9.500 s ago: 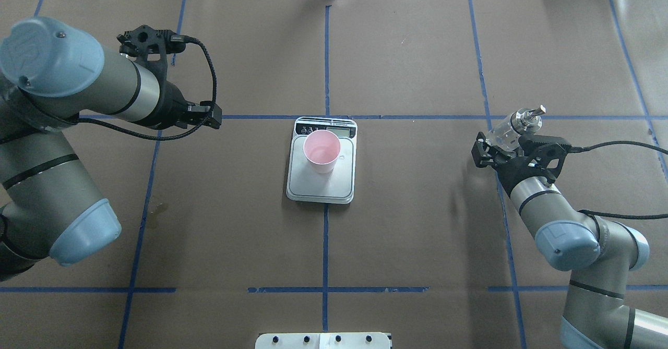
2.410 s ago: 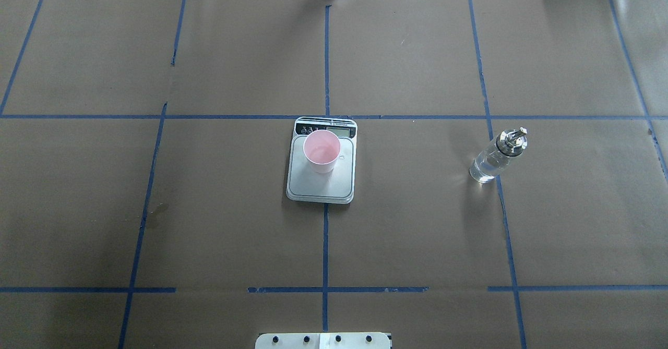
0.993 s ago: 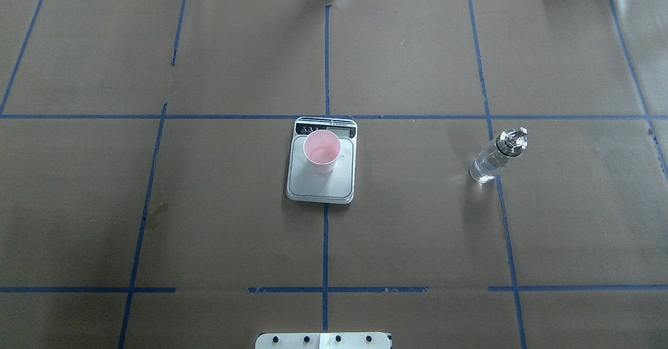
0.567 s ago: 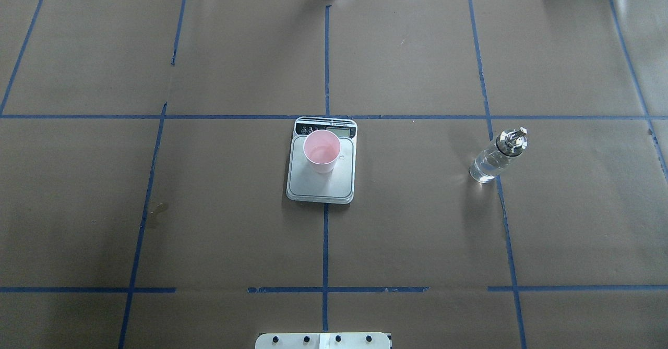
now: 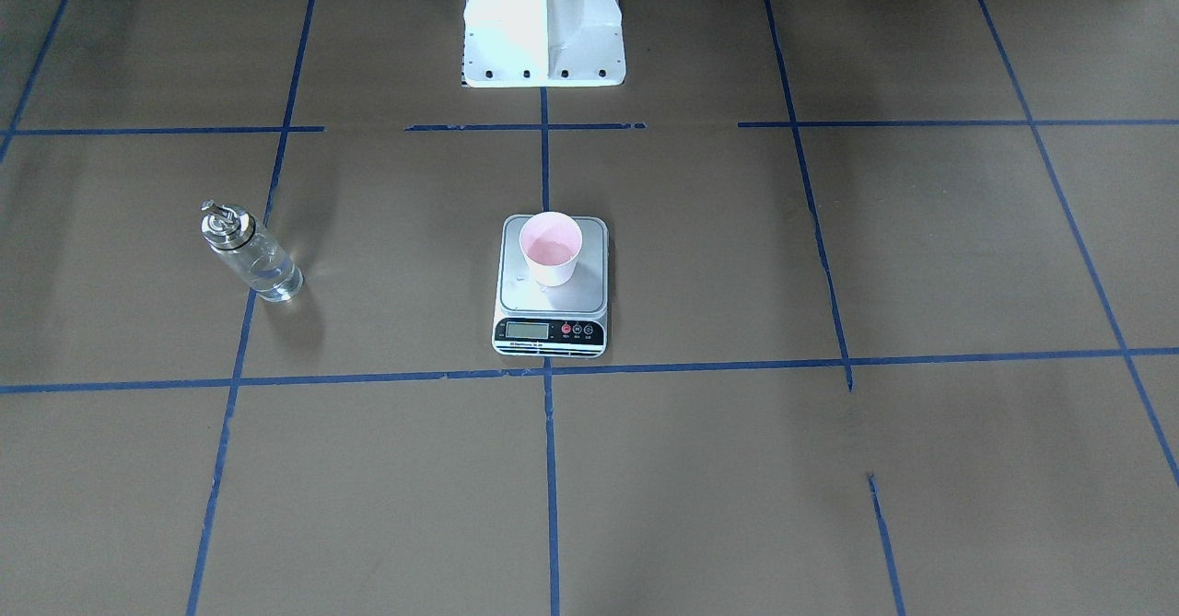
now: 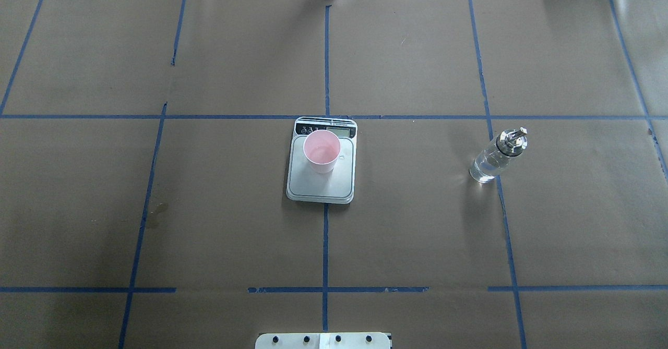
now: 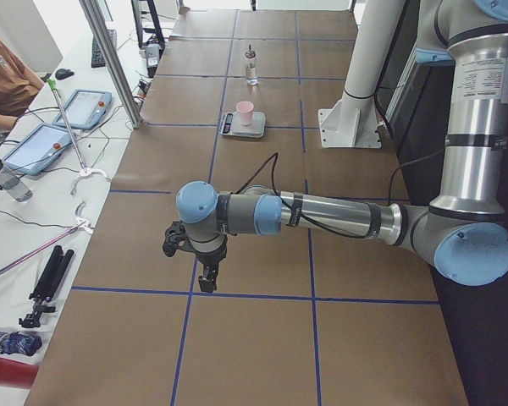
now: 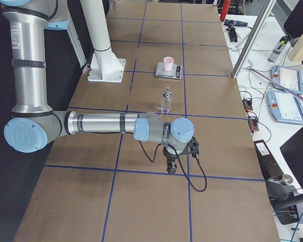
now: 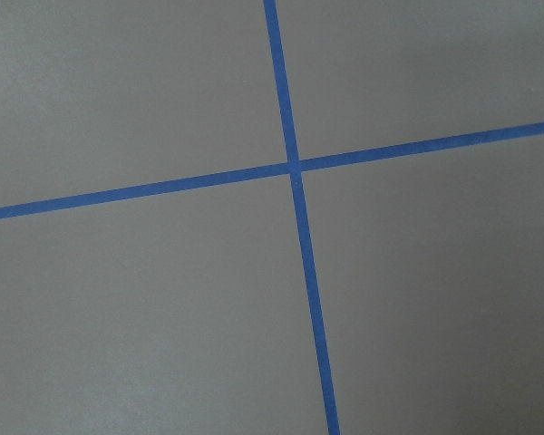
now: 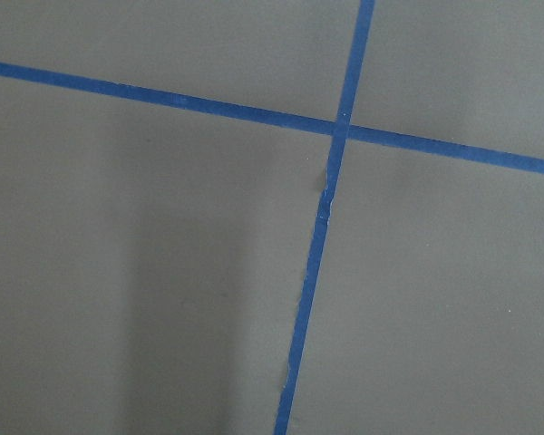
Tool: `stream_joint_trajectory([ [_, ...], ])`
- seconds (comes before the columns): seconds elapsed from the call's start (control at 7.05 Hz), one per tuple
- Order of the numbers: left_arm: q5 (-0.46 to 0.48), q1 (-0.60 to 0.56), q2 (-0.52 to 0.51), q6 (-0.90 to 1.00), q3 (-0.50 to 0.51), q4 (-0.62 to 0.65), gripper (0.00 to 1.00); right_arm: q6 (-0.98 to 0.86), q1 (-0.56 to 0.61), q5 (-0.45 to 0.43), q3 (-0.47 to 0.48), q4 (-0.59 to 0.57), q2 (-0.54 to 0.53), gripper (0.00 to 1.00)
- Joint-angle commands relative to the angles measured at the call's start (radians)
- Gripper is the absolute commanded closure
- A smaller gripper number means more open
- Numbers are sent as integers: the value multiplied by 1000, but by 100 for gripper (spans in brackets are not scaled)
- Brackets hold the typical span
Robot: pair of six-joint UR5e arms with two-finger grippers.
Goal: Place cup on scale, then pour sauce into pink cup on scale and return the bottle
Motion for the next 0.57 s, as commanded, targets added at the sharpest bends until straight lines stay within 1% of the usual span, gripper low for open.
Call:
stream_joint_trajectory([
  [0.0, -2, 0, -1, 0, 0, 0, 0, 100, -1, 1, -2, 68, -3, 0],
  [0.14, -2, 0, 1, 0, 0, 0, 0, 106, -1, 1, -5, 88, -5, 0],
  [0.43, -4, 6, -1, 0, 0, -2, 0, 119, -1, 1, -5, 93, -5, 0],
])
